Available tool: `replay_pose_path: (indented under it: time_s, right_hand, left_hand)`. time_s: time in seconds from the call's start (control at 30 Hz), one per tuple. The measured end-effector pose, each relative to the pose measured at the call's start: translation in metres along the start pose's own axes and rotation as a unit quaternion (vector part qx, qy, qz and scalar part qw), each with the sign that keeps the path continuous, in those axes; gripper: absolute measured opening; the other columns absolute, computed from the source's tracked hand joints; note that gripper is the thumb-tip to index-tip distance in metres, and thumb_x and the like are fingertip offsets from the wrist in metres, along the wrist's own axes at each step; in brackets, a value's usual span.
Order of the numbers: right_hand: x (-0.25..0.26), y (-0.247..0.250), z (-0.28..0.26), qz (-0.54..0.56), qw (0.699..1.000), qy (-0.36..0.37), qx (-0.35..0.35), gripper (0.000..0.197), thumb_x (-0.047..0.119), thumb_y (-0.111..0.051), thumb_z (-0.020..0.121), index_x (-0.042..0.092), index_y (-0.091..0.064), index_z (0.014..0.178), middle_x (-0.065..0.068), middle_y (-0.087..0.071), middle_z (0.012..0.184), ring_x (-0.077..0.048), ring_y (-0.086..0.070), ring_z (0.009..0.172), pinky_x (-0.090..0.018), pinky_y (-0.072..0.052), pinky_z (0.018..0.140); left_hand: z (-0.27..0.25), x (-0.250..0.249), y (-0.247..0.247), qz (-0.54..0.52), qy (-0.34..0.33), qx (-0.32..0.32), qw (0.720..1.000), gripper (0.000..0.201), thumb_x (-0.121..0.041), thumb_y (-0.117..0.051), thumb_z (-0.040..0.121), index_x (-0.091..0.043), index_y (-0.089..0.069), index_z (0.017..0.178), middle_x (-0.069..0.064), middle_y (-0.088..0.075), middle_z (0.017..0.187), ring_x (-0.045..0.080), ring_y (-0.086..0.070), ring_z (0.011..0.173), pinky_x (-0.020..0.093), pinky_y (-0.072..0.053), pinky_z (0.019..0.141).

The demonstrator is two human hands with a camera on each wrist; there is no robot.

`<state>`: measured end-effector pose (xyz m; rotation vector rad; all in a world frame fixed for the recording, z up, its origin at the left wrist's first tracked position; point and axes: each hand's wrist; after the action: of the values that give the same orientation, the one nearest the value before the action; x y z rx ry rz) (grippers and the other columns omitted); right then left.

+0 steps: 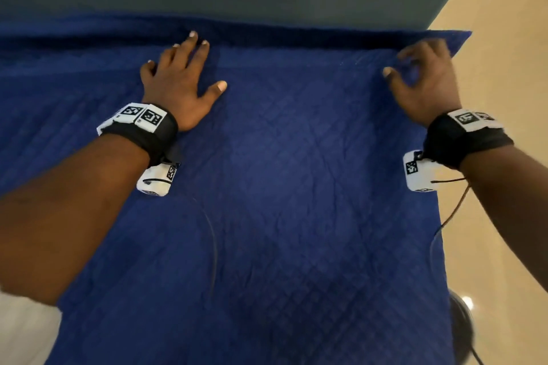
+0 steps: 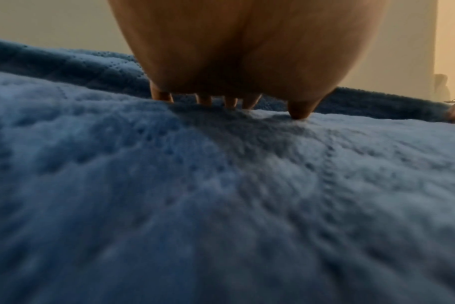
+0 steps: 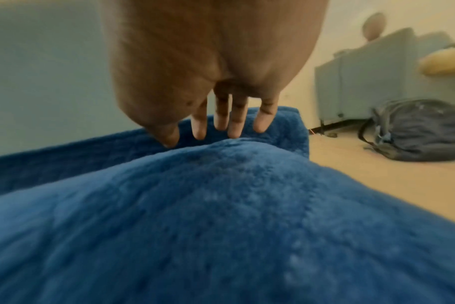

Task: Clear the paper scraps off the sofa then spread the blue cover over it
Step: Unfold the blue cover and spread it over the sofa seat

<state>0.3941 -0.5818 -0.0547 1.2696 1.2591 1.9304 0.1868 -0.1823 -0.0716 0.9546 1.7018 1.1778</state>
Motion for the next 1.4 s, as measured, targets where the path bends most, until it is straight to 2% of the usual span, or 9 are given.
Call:
replay_pose_path:
  time_s: [0.27,0.47,0.63,0.73,0.8,0.93,1.03,1.3,1.4]
  right_hand:
    - [-0.008,-0.015,-0.027,0.037,0.992,-0.117,0.036,0.060,0.057,-0.056,0.096,0.018,-0.051,0.142,-0.005,-0.050,0.146,-0.025,-0.049,0.135,-0.045,-0.043,0.109]
    - [-0.063,0.013,-0.135,0.128,0.893,-0.416,0.115,0.072,0.064,-0.031,0.104,0.009,-0.057,0.142,-0.017,-0.055,0.150,-0.035,-0.051,0.137,-0.038,-0.038,0.110]
    - [-0.090,0.028,-0.299,0.145,0.776,-0.581,0.197,0.151,0.116,-0.028,0.034,0.012,-0.062,0.139,-0.016,-0.056,0.147,-0.040,-0.052,0.134,-0.056,-0.038,0.117]
    - [-0.091,0.039,-0.389,0.179,0.713,-0.655,0.174,0.108,0.107,-0.050,0.052,0.018,-0.073,0.108,-0.008,-0.068,0.130,-0.033,-0.065,0.109,-0.054,-0.047,0.107]
    - [-0.095,0.042,-0.432,0.199,0.717,-0.653,0.144,0.081,0.094,-0.059,0.068,0.019,-0.077,0.094,-0.007,-0.075,0.113,-0.033,-0.068,0.098,-0.059,-0.052,0.098]
    - [-0.097,0.047,-0.485,0.239,0.665,-0.699,0.112,0.094,0.088,-0.068,0.065,0.016,-0.066,0.126,-0.015,-0.065,0.132,-0.038,-0.058,0.120,-0.057,-0.041,0.114]
    - [-0.092,0.054,-0.520,0.253,0.610,-0.733,0.162,0.064,0.066,-0.064,0.088,0.014,-0.062,0.126,-0.017,-0.066,0.127,-0.036,-0.060,0.114,-0.054,-0.040,0.113]
    - [-0.069,0.078,-0.546,0.225,0.619,-0.729,0.184,0.030,0.030,-0.050,0.108,0.001,-0.058,0.116,-0.026,-0.064,0.114,-0.035,-0.061,0.086,-0.042,-0.050,0.074]
    - [-0.074,0.081,-0.552,0.154,0.648,-0.719,0.199,0.032,0.035,-0.051,0.107,0.005,-0.060,0.104,-0.025,-0.067,0.111,-0.042,-0.064,0.102,-0.052,-0.051,0.096]
  left_hand:
    - [-0.006,0.002,-0.009,-0.019,0.001,0.039,0.999,0.091,-0.081,-0.025,0.088,-0.031,-0.009,0.162,-0.006,-0.002,0.172,0.023,0.003,0.158,0.068,0.005,0.120]
    - [-0.050,-0.018,-0.018,-0.038,0.019,0.016,0.999,0.090,-0.079,-0.033,0.091,-0.029,-0.007,0.162,-0.001,0.009,0.172,0.024,0.012,0.158,0.069,0.007,0.119]
    - [-0.136,-0.056,-0.045,-0.057,0.018,0.007,0.998,0.095,-0.080,-0.037,0.089,-0.027,-0.008,0.162,0.000,0.012,0.171,0.027,0.014,0.157,0.074,0.003,0.116]
    - [-0.191,-0.078,-0.057,-0.055,0.006,0.030,0.998,0.102,-0.084,-0.039,0.084,-0.027,-0.008,0.163,0.000,0.014,0.171,0.027,0.015,0.157,0.074,0.002,0.116]
    - [-0.227,-0.087,-0.064,-0.049,-0.007,0.052,0.997,0.106,-0.087,-0.040,0.081,-0.028,-0.007,0.163,0.000,0.016,0.171,0.027,0.017,0.157,0.074,0.002,0.116]
    - [-0.290,-0.090,-0.071,-0.035,-0.021,0.093,0.995,0.112,-0.090,-0.041,0.077,-0.028,-0.007,0.163,0.001,0.016,0.171,0.026,0.017,0.157,0.076,0.000,0.116]
    - [-0.321,-0.089,-0.075,-0.018,-0.032,0.118,0.992,0.116,-0.093,-0.040,0.074,-0.027,-0.007,0.164,0.001,0.017,0.170,0.027,0.017,0.157,0.077,0.000,0.115]
    - [-0.330,-0.087,-0.078,-0.019,-0.030,0.124,0.992,0.120,-0.096,-0.040,0.070,-0.032,0.000,0.163,-0.002,0.023,0.169,0.025,0.022,0.156,0.076,0.002,0.115]
    - [-0.331,-0.088,-0.077,-0.021,-0.028,0.120,0.992,0.119,-0.098,-0.036,0.069,-0.033,0.000,0.163,-0.002,0.023,0.169,0.025,0.022,0.155,0.076,0.002,0.115]
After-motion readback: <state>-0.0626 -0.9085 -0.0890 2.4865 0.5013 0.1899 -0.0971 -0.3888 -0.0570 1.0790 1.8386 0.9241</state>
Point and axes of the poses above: each hand's wrist, its own z-axis towards the middle knuckle, its own y-axis out of the back of the hand, x = y × z
